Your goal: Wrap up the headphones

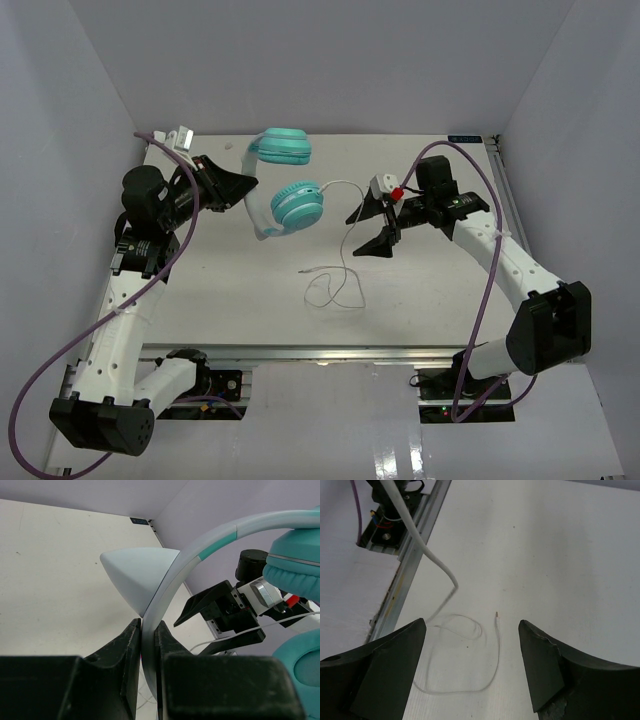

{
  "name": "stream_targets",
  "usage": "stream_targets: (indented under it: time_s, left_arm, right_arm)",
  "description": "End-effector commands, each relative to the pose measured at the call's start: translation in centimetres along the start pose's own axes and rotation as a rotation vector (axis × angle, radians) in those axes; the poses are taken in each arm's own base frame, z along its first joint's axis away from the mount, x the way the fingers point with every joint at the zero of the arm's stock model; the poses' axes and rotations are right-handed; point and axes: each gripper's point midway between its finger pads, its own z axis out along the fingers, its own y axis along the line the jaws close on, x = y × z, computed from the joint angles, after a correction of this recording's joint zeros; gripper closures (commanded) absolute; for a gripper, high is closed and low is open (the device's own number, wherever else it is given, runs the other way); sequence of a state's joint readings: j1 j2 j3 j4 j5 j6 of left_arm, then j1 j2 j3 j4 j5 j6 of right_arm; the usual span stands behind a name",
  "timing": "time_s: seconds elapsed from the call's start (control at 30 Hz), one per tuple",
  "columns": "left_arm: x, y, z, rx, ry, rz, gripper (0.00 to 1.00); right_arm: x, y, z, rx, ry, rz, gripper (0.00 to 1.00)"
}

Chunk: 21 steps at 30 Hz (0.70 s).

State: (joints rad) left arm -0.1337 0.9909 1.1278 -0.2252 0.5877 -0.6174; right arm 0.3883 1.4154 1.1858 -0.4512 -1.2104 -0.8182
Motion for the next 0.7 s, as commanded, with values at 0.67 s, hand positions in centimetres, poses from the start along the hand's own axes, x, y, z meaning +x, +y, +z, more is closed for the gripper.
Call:
stream_targets:
  time_s: [0.67]
  left_arm:
    - [-4.7,-3.0,-0.3,0.064,-0.163,-0.028,1.0]
  right_arm:
    - [-3.1,5.7,4.7,-0.156,-0.191,0.101,0.31]
